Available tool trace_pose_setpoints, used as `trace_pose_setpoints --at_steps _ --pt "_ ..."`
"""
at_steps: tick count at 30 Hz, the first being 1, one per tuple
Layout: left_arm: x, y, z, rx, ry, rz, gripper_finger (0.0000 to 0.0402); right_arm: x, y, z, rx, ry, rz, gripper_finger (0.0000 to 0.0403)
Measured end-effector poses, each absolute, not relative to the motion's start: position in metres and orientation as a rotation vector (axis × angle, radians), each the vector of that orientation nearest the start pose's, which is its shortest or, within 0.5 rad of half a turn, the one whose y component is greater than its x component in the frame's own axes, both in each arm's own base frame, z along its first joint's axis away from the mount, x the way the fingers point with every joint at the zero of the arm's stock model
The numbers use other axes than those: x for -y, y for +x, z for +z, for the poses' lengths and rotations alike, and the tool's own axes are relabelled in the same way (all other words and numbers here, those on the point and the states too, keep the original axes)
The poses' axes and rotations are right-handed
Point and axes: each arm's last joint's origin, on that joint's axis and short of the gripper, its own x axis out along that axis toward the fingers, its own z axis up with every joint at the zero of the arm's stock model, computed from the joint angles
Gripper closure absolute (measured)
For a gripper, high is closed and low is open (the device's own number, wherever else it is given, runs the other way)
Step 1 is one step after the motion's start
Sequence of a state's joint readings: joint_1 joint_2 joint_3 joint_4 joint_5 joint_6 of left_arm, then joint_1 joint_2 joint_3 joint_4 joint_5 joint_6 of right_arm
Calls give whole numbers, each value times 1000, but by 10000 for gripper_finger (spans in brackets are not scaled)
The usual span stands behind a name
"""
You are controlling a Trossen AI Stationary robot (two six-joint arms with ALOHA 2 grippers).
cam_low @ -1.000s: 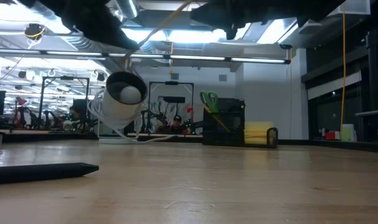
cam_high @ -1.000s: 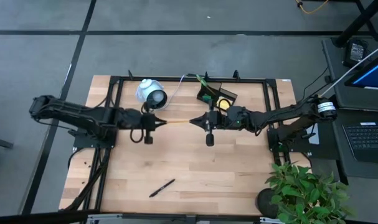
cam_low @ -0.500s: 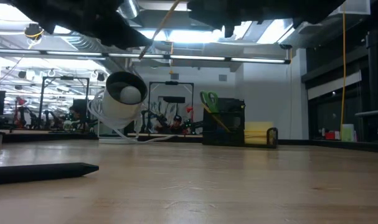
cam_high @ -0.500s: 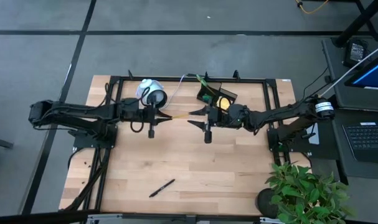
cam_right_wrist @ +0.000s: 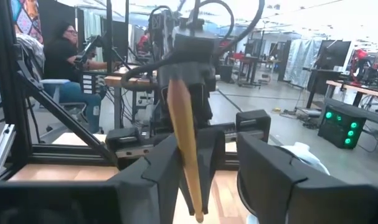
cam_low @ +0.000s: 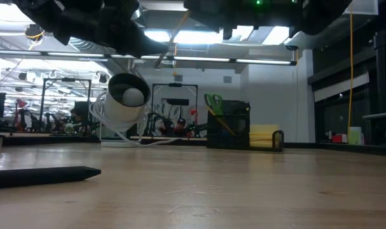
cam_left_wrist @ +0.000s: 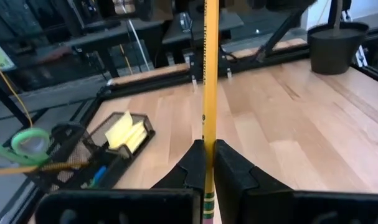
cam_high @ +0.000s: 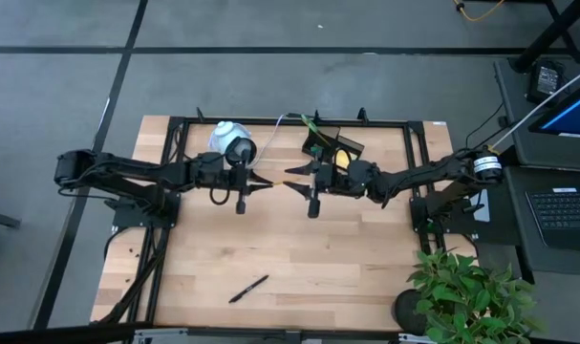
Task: Pick and place office supplies into organizer
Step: Put the yellow pencil into the desk organizer
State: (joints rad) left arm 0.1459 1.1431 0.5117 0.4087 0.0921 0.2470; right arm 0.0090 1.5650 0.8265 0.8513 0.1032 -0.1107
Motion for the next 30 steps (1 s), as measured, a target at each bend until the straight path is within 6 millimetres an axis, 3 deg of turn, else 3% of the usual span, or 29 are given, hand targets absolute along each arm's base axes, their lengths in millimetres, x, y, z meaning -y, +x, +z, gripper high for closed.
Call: trace_pose_setpoints --at_steps 6,12,23,30 --pt "-32 236 228 -205 222 25 390 0 336 257 95 -107 -97 292" --pt "-32 236 227 -217 204 25 385 0 336 256 92 -111 -98 376" --pt "-32 227 228 -280 229 61 311 4 335 258 86 -133 -143 379" --pt "-37 203 241 -318 279 120 317 27 327 259 -19 -127 -330 379"
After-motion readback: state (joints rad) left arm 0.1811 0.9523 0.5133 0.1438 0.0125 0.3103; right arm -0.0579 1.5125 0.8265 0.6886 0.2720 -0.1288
